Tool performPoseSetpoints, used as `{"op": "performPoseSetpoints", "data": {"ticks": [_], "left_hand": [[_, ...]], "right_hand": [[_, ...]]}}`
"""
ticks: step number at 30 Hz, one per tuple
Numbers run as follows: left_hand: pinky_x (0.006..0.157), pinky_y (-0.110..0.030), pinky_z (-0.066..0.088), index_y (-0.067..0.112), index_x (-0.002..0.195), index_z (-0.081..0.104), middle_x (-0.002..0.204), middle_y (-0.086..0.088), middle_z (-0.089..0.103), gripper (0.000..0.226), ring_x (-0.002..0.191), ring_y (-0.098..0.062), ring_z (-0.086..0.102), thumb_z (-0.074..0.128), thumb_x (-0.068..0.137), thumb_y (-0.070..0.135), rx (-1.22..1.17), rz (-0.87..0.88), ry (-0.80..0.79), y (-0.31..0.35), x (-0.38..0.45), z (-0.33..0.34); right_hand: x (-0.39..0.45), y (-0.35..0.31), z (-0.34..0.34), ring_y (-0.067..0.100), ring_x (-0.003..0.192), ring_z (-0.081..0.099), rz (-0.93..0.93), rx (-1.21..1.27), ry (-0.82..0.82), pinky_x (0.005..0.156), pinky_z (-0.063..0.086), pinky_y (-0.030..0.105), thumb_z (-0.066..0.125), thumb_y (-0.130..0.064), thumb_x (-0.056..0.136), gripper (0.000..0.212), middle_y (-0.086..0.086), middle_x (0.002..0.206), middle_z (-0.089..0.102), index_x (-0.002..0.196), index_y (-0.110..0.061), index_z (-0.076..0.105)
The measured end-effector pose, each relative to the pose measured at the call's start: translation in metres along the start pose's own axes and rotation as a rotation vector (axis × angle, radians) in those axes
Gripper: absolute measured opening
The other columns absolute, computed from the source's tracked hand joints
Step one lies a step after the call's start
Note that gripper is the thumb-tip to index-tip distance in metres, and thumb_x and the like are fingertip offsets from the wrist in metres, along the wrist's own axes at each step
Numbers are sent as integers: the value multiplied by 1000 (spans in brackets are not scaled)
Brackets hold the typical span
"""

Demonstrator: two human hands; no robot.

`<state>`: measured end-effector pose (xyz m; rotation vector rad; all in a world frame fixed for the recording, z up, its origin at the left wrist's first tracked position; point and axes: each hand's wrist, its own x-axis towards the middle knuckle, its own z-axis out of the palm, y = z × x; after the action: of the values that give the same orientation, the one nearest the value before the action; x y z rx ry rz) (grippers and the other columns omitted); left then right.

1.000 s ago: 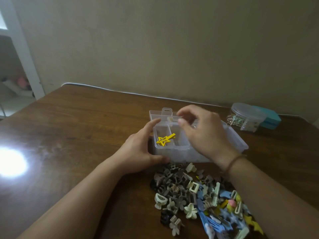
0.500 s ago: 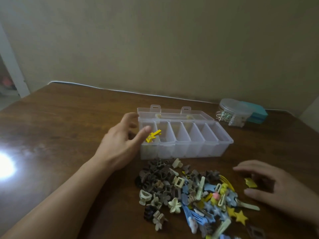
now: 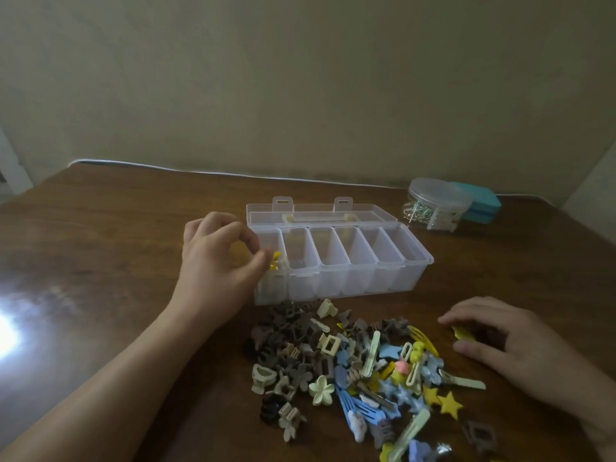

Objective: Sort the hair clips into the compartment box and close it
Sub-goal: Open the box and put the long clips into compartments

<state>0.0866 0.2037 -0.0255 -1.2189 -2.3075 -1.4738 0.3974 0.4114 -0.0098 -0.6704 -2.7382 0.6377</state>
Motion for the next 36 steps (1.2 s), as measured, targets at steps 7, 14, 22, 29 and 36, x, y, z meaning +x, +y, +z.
{"op": "performPoseSetpoints", "data": {"ticks": [7, 14, 22, 29, 36], "left_hand": [[76, -18, 45, 25, 94, 62, 105, 10, 53, 20, 94, -6, 58, 61, 88, 44, -158, -51, -87, 0, 0, 2], [75, -19, 46, 27, 126, 53, 113, 10, 55, 41, 97, -3, 58, 47, 95, 54, -212, -90, -143, -8, 2, 1], [82, -21, 46, 25, 134, 48, 123, 1, 57, 37, 107, -3, 54, 42, 100, 39, -238, -87, -164, -19, 5, 5], [92, -31, 49, 43, 126, 45, 133, 9, 43, 41, 117, -6, 50, 43, 87, 57, -239, -45, -198, -12, 3, -2], [107, -43, 26, 36, 97, 64, 114, 16, 54, 39, 126, -15, 36, 48, 81, 67, 135, 228, -135, -3, -3, -3]], "right_hand": [[0, -9, 9, -2, 98, 62, -58, 1, 50, 80, 46, 7, 65, -16, 88, 29, -24, 104, 65, 95, -44, 71], [27, -66, 3, -5, 86, 57, -212, -10, 198, 70, 44, 6, 42, -10, 91, 41, -28, 96, 58, 104, -46, 59], [135, -179, 38, -5, 78, 58, -359, 64, -2, 63, 42, 8, 60, -23, 93, 17, -13, 89, 64, 108, -22, 68], [124, -155, 15, -1, 81, 61, -327, 51, 115, 67, 48, 11, 63, -27, 90, 14, -15, 94, 67, 103, -30, 68], [41, -61, -18, -10, 98, 54, -124, -226, -213, 70, 47, 18, 67, -35, 83, 24, -27, 98, 61, 94, -54, 59]]}}
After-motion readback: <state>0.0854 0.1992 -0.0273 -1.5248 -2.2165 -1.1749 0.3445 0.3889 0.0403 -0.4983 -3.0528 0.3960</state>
